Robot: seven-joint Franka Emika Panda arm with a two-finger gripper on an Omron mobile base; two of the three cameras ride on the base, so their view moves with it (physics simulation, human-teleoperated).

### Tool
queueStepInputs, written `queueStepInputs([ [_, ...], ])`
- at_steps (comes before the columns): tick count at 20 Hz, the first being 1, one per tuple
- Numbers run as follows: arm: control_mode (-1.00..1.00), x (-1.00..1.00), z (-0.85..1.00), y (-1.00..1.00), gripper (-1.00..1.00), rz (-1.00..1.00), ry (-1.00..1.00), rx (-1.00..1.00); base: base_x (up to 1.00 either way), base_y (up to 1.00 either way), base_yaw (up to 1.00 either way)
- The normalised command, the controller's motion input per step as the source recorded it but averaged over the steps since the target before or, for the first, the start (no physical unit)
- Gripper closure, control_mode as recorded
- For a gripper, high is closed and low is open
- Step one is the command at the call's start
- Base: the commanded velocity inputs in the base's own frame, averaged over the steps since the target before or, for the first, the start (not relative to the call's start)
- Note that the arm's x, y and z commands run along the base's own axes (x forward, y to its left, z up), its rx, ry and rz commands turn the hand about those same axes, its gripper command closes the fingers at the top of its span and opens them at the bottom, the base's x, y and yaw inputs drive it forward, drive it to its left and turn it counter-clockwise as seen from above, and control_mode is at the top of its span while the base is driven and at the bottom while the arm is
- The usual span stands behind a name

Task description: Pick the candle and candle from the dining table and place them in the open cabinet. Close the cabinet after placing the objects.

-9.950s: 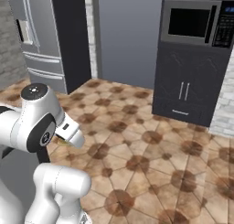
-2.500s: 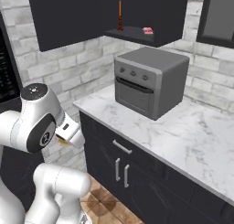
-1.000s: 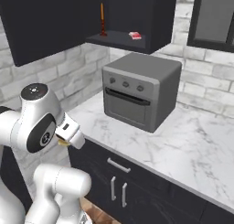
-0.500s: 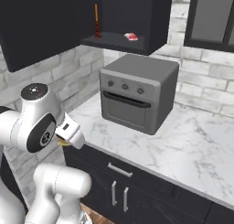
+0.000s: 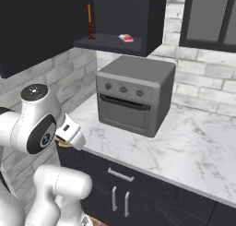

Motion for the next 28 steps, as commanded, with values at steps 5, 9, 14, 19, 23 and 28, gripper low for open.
queueStepInputs([
  [5,1.0,0.0,0.0,0.0,1.0,0.0,0.0,0.0,0.36,0.2,-0.19],
  [9,1.0,0.0,0.0,0.0,1.0,0.0,0.0,0.0,0.39,0.19,-0.16],
  [14,1.0,0.0,0.0,0.0,1.0,0.0,0.0,0.0,0.43,0.24,-0.1],
  [19,1.0,0.0,0.0,0.0,1.0,0.0,0.0,0.0,0.37,0.18,-0.08],
  [23,1.0,0.0,0.0,0.0,1.0,0.0,0.0,0.0,0.32,0.12,-0.07],
  [28,1.0,0.0,0.0,0.0,1.0,0.0,0.0,0.0,0.31,0.2,-0.09],
])
